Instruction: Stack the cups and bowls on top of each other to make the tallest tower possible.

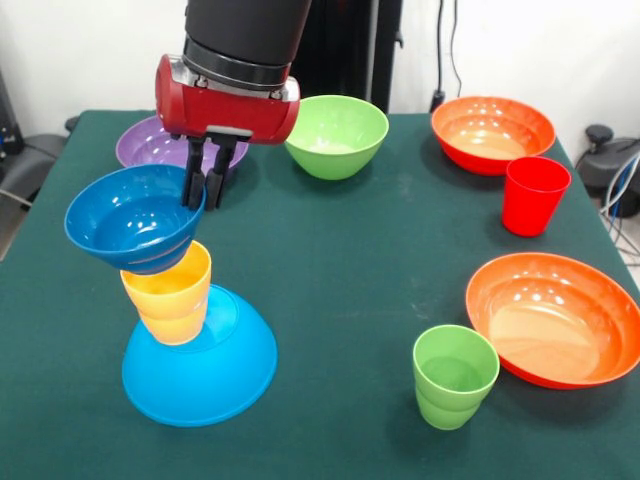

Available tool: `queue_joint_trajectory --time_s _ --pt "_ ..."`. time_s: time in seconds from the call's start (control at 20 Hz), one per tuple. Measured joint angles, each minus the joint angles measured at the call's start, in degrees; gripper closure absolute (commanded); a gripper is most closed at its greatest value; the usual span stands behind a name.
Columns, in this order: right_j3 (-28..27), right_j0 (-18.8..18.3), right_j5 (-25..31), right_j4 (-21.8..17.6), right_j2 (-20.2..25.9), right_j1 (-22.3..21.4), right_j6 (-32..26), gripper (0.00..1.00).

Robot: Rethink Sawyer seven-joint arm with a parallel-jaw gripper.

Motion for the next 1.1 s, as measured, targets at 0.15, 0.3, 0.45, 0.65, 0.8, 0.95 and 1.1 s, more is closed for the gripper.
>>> queue_joint_trajectory --time_s 0.15,0.3,0.45,0.65,0.8,0.95,1.1 --pt "0.0 0.0 -0.1 0.0 0.0 0.0 0.0 1.0" --pt "0.0 0.0 -0.5 0.0 0.0 0.0 0.0 1.0" --pt "0.0 0.0 -1.6 0.2 0.0 0.0 0.0 1.0" --pt "0.0 0.0 -4.1 0.2 0.0 0.0 0.0 1.0" --pt "0.0 0.0 -4.9 0.2 0.0 0.0 0.0 1.0" --pt "0.0 0.0 -5.2 0.4 0.0 0.0 0.0 1.0" --pt "0.0 0.0 -5.2 0.6 0.0 0.0 0.0 1.0"
